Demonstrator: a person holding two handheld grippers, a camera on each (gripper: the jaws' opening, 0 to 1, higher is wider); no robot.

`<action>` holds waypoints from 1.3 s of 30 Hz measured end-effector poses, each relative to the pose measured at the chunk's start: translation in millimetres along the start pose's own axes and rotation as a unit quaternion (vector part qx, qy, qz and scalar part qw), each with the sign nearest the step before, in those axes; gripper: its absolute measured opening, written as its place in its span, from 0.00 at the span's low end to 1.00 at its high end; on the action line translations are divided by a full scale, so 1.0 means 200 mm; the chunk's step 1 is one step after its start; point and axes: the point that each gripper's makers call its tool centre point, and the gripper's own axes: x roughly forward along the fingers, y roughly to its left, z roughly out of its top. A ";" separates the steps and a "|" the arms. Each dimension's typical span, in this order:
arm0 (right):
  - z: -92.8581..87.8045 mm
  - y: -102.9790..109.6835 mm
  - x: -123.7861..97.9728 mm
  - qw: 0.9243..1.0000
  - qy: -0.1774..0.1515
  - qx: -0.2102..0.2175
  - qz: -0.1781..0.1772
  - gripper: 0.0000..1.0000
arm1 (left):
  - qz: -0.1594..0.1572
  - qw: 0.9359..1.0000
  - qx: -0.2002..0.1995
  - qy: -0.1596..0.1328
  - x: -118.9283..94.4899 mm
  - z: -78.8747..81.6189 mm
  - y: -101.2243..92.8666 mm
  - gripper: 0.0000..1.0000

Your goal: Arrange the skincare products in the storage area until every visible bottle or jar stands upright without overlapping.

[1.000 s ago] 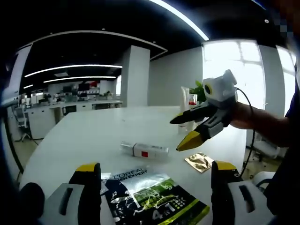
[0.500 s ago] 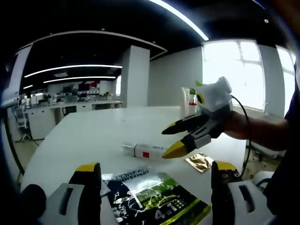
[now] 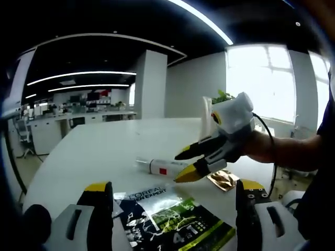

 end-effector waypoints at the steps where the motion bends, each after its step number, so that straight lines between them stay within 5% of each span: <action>1: 0.01 0.00 0.01 1.000 -0.002 0.000 0.002 0.41 | 0.000 1.000 -0.001 0.001 0.00 0.00 0.00 1.00; 14: 0.00 0.02 0.06 1.000 -0.005 0.017 0.015 0.36 | 0.003 1.000 0.002 0.009 0.00 -0.02 0.01 1.00; 23: -0.02 0.01 0.08 1.000 -0.004 0.023 0.016 0.24 | 0.006 1.000 0.000 0.012 -0.02 -0.03 0.02 0.99; 39: 0.01 0.00 0.05 0.999 -0.029 0.020 0.009 0.22 | 0.007 1.000 -0.003 0.012 -0.02 -0.04 0.01 0.99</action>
